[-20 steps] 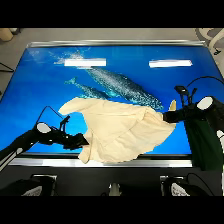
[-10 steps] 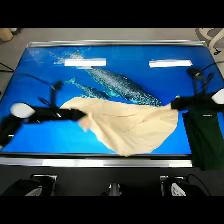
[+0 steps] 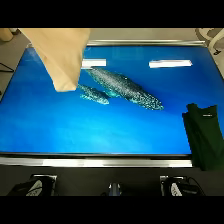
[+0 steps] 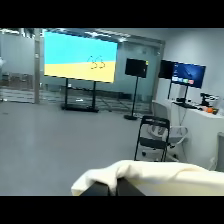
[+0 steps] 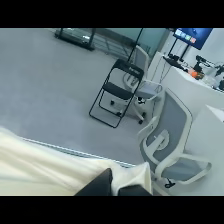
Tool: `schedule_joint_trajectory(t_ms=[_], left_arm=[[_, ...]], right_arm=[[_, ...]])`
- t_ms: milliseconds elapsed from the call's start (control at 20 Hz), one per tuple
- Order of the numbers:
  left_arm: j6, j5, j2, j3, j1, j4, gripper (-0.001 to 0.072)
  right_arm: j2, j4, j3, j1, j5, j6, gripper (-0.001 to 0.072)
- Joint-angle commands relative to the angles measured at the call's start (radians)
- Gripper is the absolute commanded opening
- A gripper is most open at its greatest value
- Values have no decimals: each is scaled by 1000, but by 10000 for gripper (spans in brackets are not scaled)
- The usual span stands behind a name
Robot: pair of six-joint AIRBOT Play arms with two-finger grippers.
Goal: Fold the shirts.
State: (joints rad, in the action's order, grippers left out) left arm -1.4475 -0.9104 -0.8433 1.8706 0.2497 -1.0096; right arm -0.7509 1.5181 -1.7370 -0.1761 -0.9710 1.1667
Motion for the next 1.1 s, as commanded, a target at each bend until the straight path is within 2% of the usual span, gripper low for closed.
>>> schedule_joint_trajectory(t_ms=[0,450,600,750,900,1050], left_arm=[[-90,-150,-4,73,68,-60,28],[-71,-208,-27,56,64,-56,28],[-70,-256,-39,-47,48,-46,28],[-41,-282,-41,-260,-47,-45,28],[2,-184,-44,-556,-196,-47,28],[-23,-3,-85,-813,-279,-45,27]], right_arm=[[35,66,-48,-1,-141,19,17],[-44,65,-48,-1,-382,19,17],[-108,64,-47,-1,-468,18,17],[-204,42,1,-1,-605,18,17],[-296,-46,170,0,-631,-2,18],[-388,-61,346,0,-497,-11,18]])
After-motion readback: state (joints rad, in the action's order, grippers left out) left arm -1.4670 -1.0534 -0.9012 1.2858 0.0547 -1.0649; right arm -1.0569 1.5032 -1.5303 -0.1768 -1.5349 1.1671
